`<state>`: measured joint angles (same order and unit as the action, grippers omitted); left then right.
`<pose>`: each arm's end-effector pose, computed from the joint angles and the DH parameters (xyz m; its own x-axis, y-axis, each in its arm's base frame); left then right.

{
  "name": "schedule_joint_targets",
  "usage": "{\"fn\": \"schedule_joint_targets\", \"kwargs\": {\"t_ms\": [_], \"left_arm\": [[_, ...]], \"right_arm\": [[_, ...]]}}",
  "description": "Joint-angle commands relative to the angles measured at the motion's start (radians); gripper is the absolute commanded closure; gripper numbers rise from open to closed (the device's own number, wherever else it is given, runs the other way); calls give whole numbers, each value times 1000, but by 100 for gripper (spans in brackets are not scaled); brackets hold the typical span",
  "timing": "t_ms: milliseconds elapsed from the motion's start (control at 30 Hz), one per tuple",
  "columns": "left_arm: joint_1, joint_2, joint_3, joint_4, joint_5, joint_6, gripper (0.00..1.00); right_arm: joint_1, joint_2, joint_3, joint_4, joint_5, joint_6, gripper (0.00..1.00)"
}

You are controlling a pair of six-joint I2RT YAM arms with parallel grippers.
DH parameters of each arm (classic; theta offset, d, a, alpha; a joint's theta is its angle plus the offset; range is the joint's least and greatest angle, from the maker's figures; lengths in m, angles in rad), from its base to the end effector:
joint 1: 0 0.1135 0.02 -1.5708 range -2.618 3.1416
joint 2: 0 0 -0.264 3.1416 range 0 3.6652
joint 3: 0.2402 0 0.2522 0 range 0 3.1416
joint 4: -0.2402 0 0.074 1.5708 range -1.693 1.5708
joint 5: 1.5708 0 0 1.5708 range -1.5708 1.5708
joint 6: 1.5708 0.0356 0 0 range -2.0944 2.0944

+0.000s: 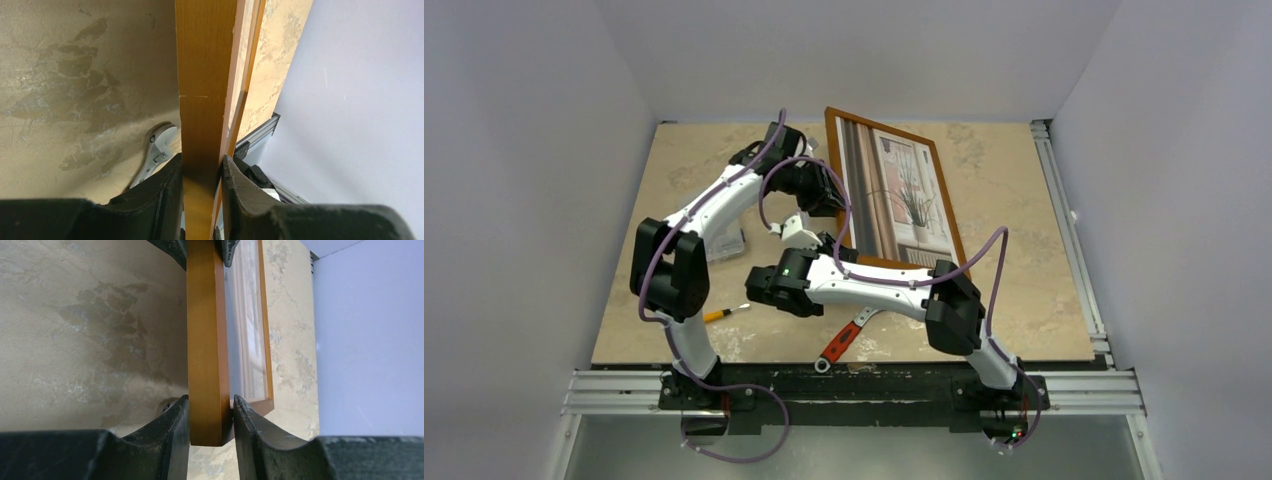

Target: Take the photo out of the frame

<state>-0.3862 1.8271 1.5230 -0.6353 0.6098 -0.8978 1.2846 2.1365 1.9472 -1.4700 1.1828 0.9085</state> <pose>0.3624 -0.1694 0.2695 -0.9524 -0.3047 -0.0064 -0.1970 0.6317 -0.7497 0.1461 0.3798 0.2621 -0.4773 -0.5653 -0.6728 -0.0156 0.7710 -0.6367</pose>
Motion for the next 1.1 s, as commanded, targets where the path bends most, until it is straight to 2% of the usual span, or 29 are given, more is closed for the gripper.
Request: {"fn": "schedule_joint_targets", "kwargs": {"t_ms": [0, 100, 200, 233, 733, 833, 867, 1000, 1067], "left_arm": [[14, -69, -4, 0, 16, -15, 100], [14, -71, -4, 4, 17, -12, 100], [14, -75, -6, 4, 9, -7, 100], [13, -75, -6, 4, 9, -7, 100], [14, -77, -4, 10, 24, -3, 100], [13, -81, -6, 12, 25, -1, 100], [13, -83, -6, 12, 23, -1, 100], [15, -90, -10, 15, 22, 1, 100], [21, -91, -10, 34, 55, 2, 100]], "right_arm": [[-18, -20, -8, -34, 105, 17, 70], [-21, -20, -17, -34, 111, 20, 67], [-26, -16, -19, -33, 125, 10, 53], [-29, -14, -19, -34, 128, 9, 52], [-78, 30, 1, -38, 165, -19, 58], [-87, 39, 7, -40, 171, -22, 63], [-89, 39, 7, -40, 174, -20, 68], [-92, 36, 17, -41, 182, -21, 100], [-93, 30, 27, -41, 185, -25, 100]]}}
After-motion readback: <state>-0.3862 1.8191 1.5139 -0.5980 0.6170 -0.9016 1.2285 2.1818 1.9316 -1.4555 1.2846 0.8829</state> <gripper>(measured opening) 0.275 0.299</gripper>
